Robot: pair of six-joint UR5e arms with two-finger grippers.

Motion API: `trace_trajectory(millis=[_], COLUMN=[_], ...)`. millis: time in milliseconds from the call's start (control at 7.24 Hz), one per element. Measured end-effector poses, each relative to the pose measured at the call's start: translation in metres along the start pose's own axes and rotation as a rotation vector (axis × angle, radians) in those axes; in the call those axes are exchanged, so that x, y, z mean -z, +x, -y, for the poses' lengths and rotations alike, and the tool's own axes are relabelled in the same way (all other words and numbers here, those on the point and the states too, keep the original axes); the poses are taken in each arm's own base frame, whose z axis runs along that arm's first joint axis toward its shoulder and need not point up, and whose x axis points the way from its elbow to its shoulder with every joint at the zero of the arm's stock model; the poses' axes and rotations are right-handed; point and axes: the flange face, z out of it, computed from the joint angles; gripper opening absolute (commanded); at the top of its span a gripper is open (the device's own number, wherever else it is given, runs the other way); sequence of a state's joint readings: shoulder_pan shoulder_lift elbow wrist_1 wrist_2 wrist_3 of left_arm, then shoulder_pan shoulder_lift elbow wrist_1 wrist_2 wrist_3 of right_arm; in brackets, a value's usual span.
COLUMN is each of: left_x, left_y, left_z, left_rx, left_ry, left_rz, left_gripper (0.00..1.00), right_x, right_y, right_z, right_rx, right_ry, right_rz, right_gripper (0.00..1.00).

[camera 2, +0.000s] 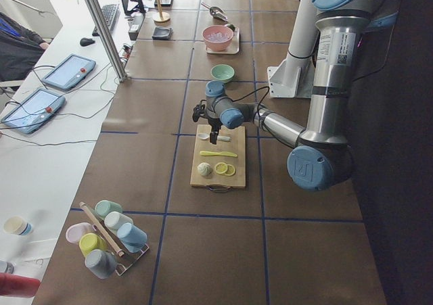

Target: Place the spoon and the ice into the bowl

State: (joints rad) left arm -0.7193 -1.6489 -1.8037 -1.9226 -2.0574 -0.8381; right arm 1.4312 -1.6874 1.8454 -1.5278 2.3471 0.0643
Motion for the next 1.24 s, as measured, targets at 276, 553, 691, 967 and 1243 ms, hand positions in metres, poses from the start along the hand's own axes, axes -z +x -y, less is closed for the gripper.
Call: trace_trajectory(millis=[276, 553, 691, 967, 1243], left_x=[-0.0024, -0.0067, -0.0078, -0.0082, -0.0068], left_y=[0.0002, 0.0014, 0.0028, 0.0036, 0.0036], left_z=[-0.0005, 0.0024, 0.0042, 0.0053, 0.0054], left_rx=[0.001, 0.002, 0.002, 0.003, 0.003], left_ry=[-0.006, -0.010, -0.010, -0.010, -0.007], left_rz=[0.002, 0.005, 0.005, 0.004, 0.005], left_gripper=[0.71, 0.64, 0.40, 0.01, 0.00], right_x=[0.0000, 0.0000, 0.0000, 0.0000, 0.0000], right_y=[0.0001, 0.0002, 0.0002, 0.0002, 0.0002], right_z=[0.0000, 0.0000, 0.0000, 0.0000, 0.0000], right_rx=[0.000, 0.001, 0.000, 0.000, 0.000], right_ry=[0.000, 0.000, 0.000, 0.000, 0.000], right_rz=[-0.001, -0.002, -0.002, -0.002, -0.002], right_gripper=[1.00, 1.00, 1.00, 1.00, 1.00])
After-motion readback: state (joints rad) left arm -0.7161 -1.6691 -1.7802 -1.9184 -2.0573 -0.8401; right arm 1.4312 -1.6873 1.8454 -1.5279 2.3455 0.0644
